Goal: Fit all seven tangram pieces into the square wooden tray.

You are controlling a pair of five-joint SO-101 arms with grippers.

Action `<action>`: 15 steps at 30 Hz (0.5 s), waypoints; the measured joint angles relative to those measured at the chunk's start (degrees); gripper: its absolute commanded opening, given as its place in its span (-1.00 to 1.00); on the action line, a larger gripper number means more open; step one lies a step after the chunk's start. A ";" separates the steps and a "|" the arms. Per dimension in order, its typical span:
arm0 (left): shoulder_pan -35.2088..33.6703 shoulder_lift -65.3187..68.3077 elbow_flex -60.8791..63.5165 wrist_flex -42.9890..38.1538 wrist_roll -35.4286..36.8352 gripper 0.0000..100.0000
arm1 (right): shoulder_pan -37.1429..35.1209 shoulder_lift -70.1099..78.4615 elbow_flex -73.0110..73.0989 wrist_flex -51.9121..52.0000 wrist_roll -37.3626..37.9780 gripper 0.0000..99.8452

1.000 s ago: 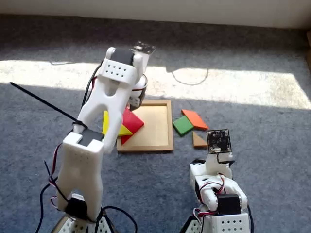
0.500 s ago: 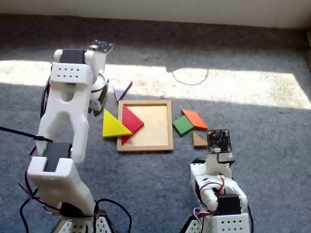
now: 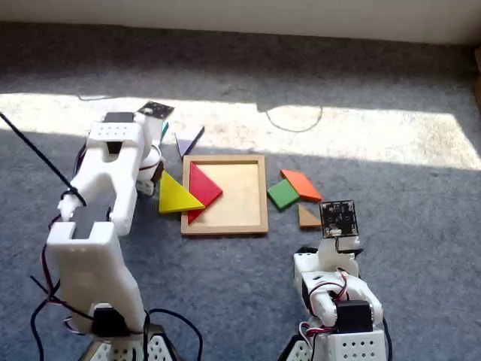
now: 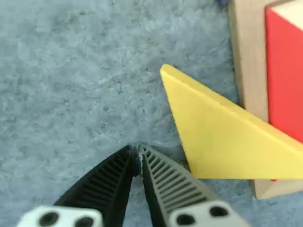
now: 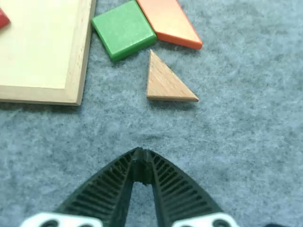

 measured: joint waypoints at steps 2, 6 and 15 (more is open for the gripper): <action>1.41 0.70 0.00 -0.35 0.00 -0.98 | 0.00 0.00 0.00 0.00 0.00 -0.98; 3.43 0.70 0.00 -0.35 0.53 -0.98 | 0.00 0.00 0.00 0.00 0.00 -0.98; 12.57 -2.02 0.00 -0.18 7.38 -0.98 | 0.00 0.00 0.00 0.00 0.00 -0.98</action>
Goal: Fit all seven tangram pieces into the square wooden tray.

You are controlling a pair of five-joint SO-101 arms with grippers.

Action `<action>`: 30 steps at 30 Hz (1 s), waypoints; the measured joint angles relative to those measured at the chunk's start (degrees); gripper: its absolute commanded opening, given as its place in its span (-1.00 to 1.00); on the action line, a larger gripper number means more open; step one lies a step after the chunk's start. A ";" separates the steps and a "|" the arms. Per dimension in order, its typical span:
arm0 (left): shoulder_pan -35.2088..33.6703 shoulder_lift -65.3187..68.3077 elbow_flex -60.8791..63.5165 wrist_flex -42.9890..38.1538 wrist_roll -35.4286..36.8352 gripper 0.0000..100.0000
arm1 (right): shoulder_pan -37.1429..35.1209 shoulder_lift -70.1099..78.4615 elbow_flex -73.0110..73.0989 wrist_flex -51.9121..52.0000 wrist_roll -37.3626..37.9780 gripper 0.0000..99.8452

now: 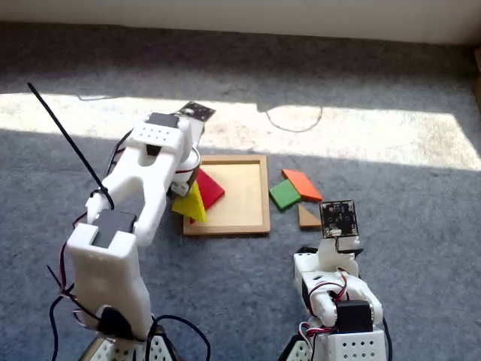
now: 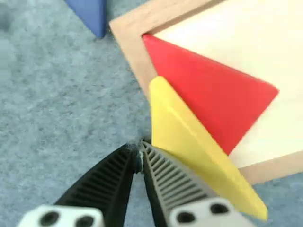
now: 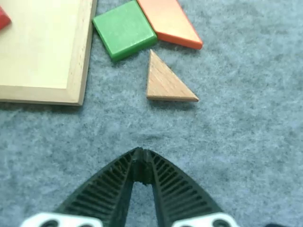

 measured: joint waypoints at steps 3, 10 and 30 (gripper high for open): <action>2.99 -2.29 0.00 0.18 1.85 -0.98 | 0.00 0.00 0.00 0.00 0.00 -0.98; 7.91 -7.21 0.00 0.26 2.64 -0.98 | 0.00 0.00 0.00 0.00 0.00 -0.98; 7.74 -4.48 1.49 3.52 2.90 -0.98 | 0.00 0.00 0.00 0.00 0.00 -0.98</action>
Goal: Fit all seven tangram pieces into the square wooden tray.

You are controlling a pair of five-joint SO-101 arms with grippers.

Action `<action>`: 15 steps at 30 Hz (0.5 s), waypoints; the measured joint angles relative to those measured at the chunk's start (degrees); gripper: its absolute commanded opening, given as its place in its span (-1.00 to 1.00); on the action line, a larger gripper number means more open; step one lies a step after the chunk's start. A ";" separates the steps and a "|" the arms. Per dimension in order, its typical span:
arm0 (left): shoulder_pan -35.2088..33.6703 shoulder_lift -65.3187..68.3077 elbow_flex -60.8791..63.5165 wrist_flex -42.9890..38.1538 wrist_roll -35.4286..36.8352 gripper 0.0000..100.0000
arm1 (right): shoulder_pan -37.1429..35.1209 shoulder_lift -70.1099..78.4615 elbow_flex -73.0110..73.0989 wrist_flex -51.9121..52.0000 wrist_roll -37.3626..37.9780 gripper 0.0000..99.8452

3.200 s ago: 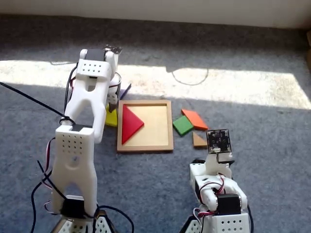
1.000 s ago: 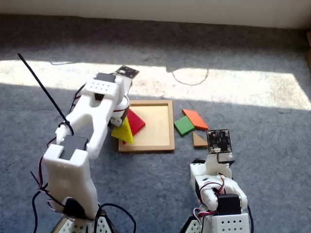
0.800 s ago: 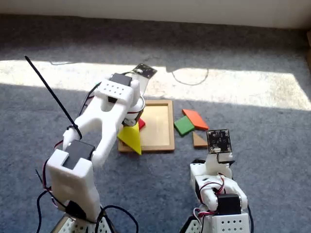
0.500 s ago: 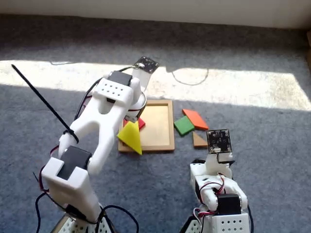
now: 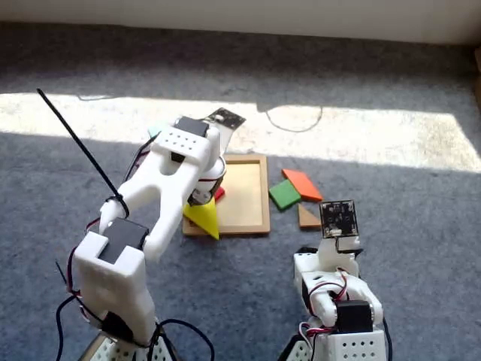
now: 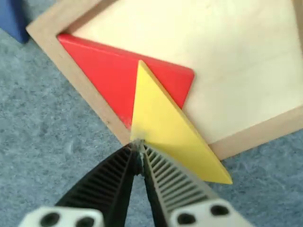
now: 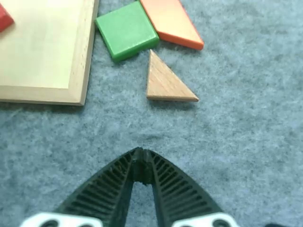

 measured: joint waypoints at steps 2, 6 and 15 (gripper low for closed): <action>0.18 2.02 -1.32 -0.53 0.00 -0.98 | 0.00 0.00 0.00 0.00 0.00 -0.98; 1.23 6.07 -6.42 -0.62 0.00 -0.98 | 0.00 0.00 0.00 0.00 0.00 -0.98; 3.34 8.70 -12.75 -1.14 7.91 -0.98 | 0.00 0.00 0.00 0.00 0.00 -0.98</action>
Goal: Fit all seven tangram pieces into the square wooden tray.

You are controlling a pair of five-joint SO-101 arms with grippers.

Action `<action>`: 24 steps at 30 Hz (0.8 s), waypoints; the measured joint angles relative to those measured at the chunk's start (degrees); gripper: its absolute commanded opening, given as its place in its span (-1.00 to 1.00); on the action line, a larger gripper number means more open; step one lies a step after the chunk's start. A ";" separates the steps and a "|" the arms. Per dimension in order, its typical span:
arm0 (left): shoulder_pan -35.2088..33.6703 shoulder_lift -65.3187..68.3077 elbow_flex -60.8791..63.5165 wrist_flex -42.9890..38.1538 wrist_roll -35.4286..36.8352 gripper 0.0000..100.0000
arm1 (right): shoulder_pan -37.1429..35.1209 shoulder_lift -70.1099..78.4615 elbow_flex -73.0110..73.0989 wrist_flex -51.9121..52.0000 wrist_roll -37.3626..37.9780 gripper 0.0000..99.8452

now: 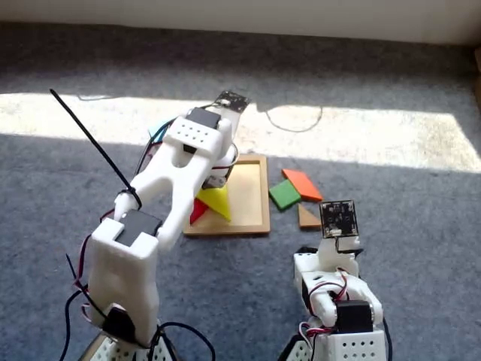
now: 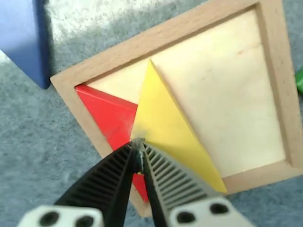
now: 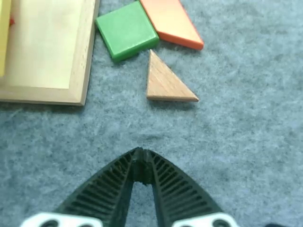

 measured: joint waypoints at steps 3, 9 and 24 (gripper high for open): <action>0.00 0.18 -1.05 -0.09 2.20 -0.98 | 0.00 0.00 0.00 0.00 0.00 -0.98; 0.00 0.18 -1.32 -0.26 6.15 -0.98 | 0.00 0.00 0.00 0.00 0.00 -0.98; 0.26 0.35 -10.20 0.00 6.68 -0.97 | 0.00 0.00 0.00 0.00 0.00 -0.98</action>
